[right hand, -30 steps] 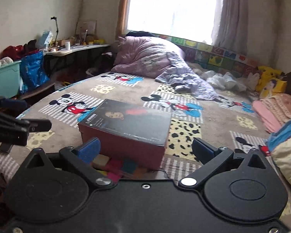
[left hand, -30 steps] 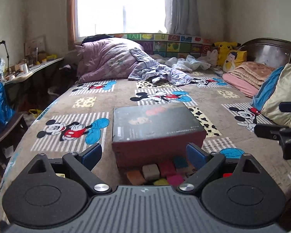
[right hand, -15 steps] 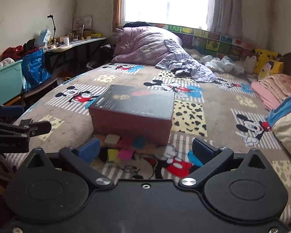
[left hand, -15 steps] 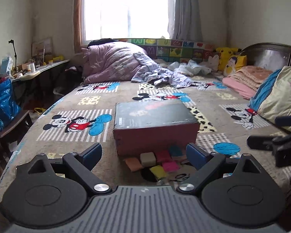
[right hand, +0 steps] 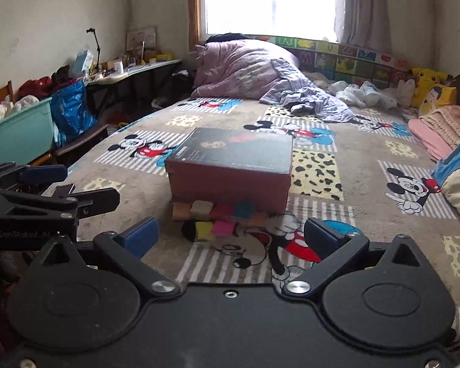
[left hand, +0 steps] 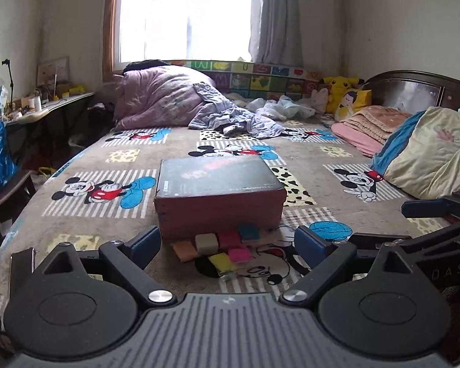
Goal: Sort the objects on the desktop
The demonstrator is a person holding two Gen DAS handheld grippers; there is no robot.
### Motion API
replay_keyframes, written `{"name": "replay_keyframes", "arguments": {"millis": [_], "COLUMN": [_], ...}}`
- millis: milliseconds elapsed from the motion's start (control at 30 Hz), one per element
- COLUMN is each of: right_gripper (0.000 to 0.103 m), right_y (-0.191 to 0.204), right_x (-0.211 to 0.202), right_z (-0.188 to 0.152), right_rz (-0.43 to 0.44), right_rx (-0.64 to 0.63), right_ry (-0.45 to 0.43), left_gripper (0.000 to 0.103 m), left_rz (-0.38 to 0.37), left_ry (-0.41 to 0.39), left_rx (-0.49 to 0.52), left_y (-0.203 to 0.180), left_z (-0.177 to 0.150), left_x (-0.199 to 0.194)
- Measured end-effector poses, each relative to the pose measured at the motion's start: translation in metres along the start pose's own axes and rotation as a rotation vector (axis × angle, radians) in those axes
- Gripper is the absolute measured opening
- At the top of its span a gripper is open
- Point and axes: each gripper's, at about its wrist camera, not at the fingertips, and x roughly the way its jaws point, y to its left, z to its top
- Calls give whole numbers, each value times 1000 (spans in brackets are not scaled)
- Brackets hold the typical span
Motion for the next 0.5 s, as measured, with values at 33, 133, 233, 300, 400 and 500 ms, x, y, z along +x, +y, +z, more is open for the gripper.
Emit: {"name": "replay_keyframes", "arguments": {"millis": [33,133,233,300,400,500], "right_gripper": [102,102,102,102,102,102], "right_y": [-1,-1,-2,-2,-4,-5], "right_x": [1,2,2,3,6,9], "right_z": [0,1,2,2,2,1], "right_rz": [4,1,-5,-12,-26,-32], "right_rx": [4,6,10,13,17,22], "right_ry": [5,5,2,1,8,18], "left_gripper": [94,94,94,94,94,94], "left_rz": [-1,-2,-2,-4,-12,-20], "left_ry": [3,12,16,15,11,7], "left_rx": [0,-10,-14,-9,0,-7], "left_y": [1,2,3,2,2,4], "left_z": [0,-1,-2,-3,-3,-3], "left_x": [1,2,1,1,-1,-3]}}
